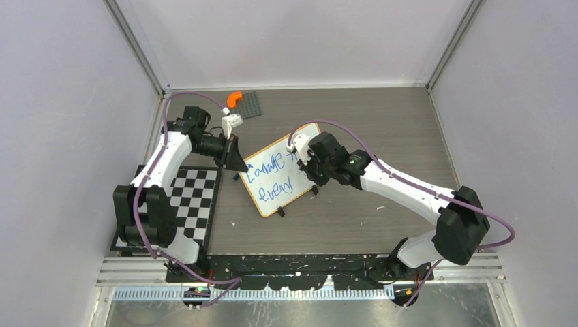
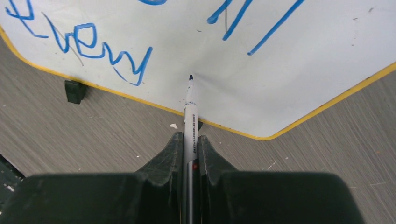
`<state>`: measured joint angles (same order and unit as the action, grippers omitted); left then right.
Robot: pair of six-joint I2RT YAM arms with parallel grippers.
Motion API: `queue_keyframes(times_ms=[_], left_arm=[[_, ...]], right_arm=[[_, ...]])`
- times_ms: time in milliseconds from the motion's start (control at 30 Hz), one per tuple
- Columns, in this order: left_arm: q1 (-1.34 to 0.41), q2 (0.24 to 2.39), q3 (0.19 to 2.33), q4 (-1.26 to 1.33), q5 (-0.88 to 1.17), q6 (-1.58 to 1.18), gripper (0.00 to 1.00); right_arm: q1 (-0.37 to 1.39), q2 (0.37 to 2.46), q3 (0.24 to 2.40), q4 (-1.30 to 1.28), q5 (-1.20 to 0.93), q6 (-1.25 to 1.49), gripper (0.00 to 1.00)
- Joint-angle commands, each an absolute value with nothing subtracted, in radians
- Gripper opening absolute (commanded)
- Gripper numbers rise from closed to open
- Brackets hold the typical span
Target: Write a sentence on the whiteboard
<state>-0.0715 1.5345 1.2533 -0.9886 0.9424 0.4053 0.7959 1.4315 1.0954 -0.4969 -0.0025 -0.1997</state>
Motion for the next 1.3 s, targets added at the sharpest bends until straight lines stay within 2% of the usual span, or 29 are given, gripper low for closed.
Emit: queue_keyframes(times_ms=[0, 733, 1267], left_arm=[[-0.078, 1.510, 1.258, -0.973, 0.916, 0.419, 0.00], [-0.079, 1.504, 1.250, -0.974, 0.913, 0.423, 0.00], [-0.079, 1.511, 1.253, -0.975, 0.913, 0.427, 0.00]], right_arm=[[0.799, 1.439, 1.117, -0.440, 0.078, -0.195, 0.00], [0.843, 1.477, 1.136, -0.428, 0.030, -0.199, 0.00], [0.816, 1.461, 1.088, -0.449, 0.100, -0.241, 0.00]])
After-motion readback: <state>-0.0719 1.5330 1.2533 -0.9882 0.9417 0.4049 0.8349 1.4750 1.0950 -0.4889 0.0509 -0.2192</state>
